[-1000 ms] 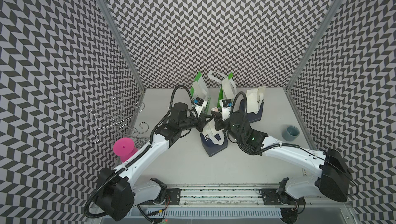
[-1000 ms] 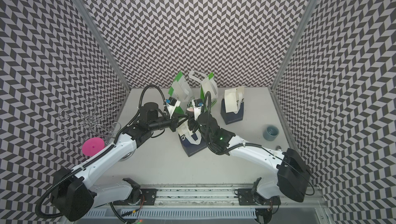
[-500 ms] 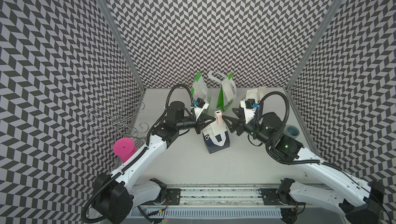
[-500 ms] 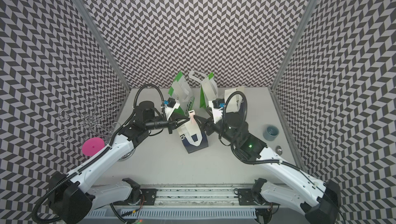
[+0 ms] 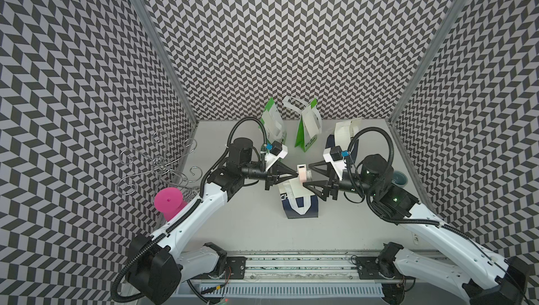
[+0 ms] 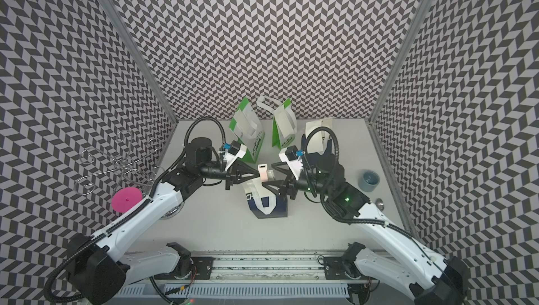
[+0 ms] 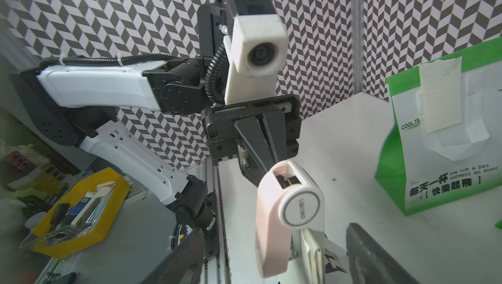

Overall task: Staple the receipts to the bags
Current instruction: Staple the receipt to the takeout bag.

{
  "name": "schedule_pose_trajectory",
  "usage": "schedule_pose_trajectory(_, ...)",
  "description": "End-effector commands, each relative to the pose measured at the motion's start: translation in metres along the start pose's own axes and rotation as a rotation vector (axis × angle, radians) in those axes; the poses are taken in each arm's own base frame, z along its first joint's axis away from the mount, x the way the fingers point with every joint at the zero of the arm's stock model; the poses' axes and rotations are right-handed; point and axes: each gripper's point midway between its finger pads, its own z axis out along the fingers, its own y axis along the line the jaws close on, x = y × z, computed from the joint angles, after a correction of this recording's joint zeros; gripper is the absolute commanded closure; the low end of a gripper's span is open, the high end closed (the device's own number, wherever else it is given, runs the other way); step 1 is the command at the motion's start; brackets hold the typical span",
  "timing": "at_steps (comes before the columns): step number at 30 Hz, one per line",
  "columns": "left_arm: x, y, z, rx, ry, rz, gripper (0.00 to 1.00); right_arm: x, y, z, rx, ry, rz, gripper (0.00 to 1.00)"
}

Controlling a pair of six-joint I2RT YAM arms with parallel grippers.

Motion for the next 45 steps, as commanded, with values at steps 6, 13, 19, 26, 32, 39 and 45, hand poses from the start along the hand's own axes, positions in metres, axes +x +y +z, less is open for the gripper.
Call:
schedule_pose_trajectory(6, -0.02, -0.02, 0.001, 0.06, -0.024, 0.087, 1.0, -0.004, 0.01, 0.014, -0.111, 0.031, -0.053, 0.19)
schedule_pose_trajectory(13, -0.024, -0.029, 0.001, 0.1, -0.037, 0.092, 1.0, 0.001, 0.013, 0.019, -0.133, 0.052, -0.062, 0.24)
schedule_pose_trajectory(19, -0.028, -0.042, -0.002, 0.168, -0.055, 0.097, 1.0, 0.009, 0.007, 0.023, -0.123, 0.064, -0.056, 0.49)
schedule_pose_trajectory(26, -0.028, -0.05, -0.002, 0.202, -0.062, 0.101, 1.0, 0.008, 0.003, 0.024, -0.103, 0.056, -0.056, 0.94)
schedule_pose_trajectory(32, -0.03, -0.052, 0.0, 0.196, -0.062, 0.103, 1.0, 0.003, 0.002, 0.023, -0.087, 0.026, -0.045, 1.0)
schedule_pose_trajectory(39, -0.042, -0.028, 0.002, -0.024, -0.085, 0.066, 1.0, -0.05, 0.005, -0.002, 0.009, -0.191, -0.086, 0.21)
schedule_pose_trajectory(45, -0.057, 0.0, 0.002, -0.289, -0.131, -0.022, 1.0, -0.101, 0.001, -0.034, 0.188, -0.373, -0.144, 0.21)
